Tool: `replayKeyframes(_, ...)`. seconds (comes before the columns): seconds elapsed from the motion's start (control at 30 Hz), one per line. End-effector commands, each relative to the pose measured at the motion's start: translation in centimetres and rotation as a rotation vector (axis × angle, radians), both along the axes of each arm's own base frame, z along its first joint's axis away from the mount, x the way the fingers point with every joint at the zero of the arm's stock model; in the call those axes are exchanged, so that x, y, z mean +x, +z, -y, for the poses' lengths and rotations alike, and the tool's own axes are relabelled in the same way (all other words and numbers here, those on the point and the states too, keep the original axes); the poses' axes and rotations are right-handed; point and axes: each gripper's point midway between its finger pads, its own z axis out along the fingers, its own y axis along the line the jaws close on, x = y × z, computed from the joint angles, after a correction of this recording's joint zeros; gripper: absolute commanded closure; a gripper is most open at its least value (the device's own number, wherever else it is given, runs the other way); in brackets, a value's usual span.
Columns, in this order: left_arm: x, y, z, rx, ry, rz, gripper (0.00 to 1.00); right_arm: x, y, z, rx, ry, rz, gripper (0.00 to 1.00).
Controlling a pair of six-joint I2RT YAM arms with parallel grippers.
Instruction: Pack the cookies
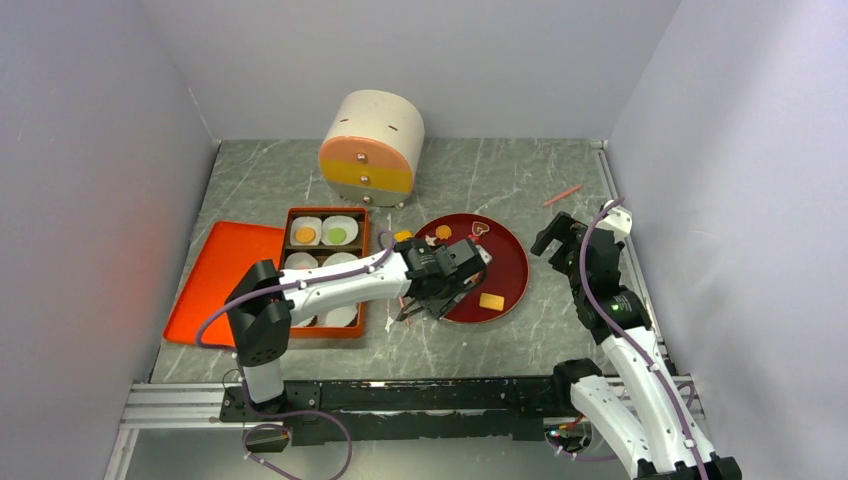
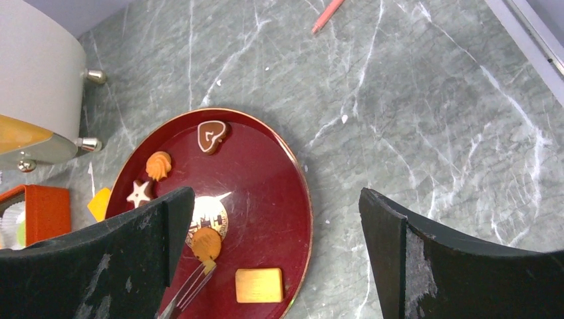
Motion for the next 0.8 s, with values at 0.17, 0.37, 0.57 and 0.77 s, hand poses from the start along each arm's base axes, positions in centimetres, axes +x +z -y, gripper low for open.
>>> replayKeyframes(0.17,1.0,0.4,1.9,0.019,-0.048,0.072,0.47,0.0,1.7,0.4,-0.003,-0.024,0.04,0.0)
replayKeyframes(0.37,1.4,-0.4,1.3,0.077,-0.029,0.096,0.47,0.1,1.7,0.4,-0.004,-0.023,0.04,0.0)
replayKeyframes(0.57,1.7,-1.0,1.0,0.104,-0.02,0.106,0.49,0.2,1.6,0.4,-0.003,-0.023,0.038,0.0)
replayKeyframes(0.77,1.6,-1.5,0.8,0.113,-0.017,0.102,0.51,0.2,1.6,0.5,-0.006,-0.027,0.038,0.0)
